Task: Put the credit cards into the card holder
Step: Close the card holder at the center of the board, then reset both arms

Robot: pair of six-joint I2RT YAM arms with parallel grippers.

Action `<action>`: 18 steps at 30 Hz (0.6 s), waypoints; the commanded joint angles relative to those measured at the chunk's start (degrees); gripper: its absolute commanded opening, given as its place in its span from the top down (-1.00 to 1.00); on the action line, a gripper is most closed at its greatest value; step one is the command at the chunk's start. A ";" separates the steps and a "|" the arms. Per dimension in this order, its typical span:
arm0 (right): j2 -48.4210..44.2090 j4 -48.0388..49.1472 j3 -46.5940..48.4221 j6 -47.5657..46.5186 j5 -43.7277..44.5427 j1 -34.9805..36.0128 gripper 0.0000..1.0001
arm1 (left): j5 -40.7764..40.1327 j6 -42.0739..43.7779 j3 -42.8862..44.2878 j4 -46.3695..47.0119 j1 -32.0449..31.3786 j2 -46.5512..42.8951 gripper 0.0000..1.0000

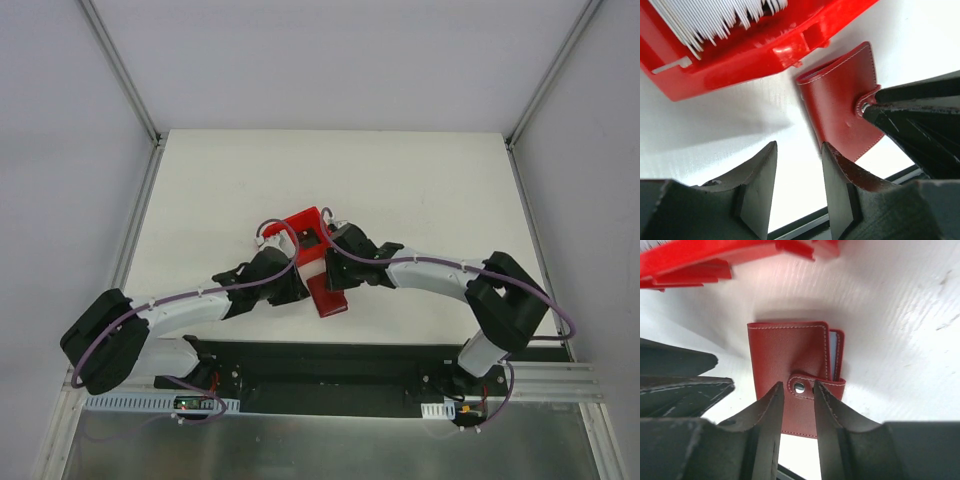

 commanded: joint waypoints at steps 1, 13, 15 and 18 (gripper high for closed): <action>-7.43 8.24 -2.96 -3.20 3.61 -0.68 0.28 | -6.68 2.92 -0.72 -1.02 -0.69 -6.23 0.17; -24.92 11.25 -16.58 -1.36 10.64 -4.62 -0.35 | -20.12 5.47 -5.29 -10.16 0.45 -24.51 -0.60; -27.82 8.71 -18.61 -1.53 12.39 -6.12 -0.42 | -22.06 6.00 -5.73 -12.70 1.24 -26.45 -0.71; -33.18 5.89 -21.33 -2.41 16.34 -8.23 -0.52 | -24.70 6.70 -5.38 -17.18 3.34 -29.35 -0.81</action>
